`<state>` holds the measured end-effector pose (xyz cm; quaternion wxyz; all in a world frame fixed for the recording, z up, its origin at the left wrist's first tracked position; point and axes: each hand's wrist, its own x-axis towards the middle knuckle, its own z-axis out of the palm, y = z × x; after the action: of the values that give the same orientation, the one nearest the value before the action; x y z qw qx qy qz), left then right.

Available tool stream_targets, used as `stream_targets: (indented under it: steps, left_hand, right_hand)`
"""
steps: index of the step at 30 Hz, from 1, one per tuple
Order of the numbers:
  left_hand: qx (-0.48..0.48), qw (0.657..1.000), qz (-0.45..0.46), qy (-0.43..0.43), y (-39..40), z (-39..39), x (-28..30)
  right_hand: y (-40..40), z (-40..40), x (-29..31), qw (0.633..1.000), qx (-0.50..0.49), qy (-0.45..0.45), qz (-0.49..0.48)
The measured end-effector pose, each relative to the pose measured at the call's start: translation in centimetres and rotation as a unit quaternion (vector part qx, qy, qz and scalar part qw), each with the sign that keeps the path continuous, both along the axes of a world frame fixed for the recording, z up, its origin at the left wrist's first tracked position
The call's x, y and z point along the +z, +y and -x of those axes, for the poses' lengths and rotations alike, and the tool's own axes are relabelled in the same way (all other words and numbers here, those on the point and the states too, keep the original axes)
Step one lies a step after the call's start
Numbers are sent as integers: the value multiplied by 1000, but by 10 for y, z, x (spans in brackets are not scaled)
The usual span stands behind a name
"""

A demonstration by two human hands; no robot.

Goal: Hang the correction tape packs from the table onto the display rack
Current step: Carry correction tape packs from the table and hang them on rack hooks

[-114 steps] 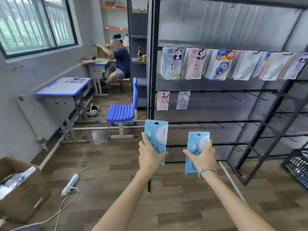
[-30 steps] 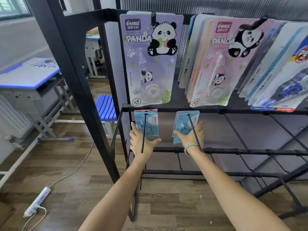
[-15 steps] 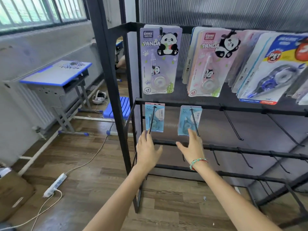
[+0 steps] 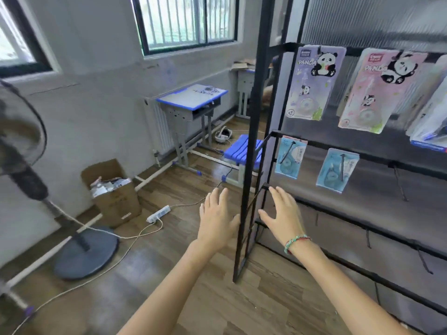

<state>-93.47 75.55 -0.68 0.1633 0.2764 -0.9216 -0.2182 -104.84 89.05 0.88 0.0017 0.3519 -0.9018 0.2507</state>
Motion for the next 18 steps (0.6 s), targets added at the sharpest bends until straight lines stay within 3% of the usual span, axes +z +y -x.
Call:
stream_targets:
  steps: [8, 18]
  left_hand:
    - [183, 983, 24, 4, -76, -162, 14]
    - [405, 914, 29, -17, -169, -430, 14]
  right_hand:
    - [-116, -117, 16, 980, 194, 36, 12]
    - [-279, -350, 14, 914, 405, 29, 14]
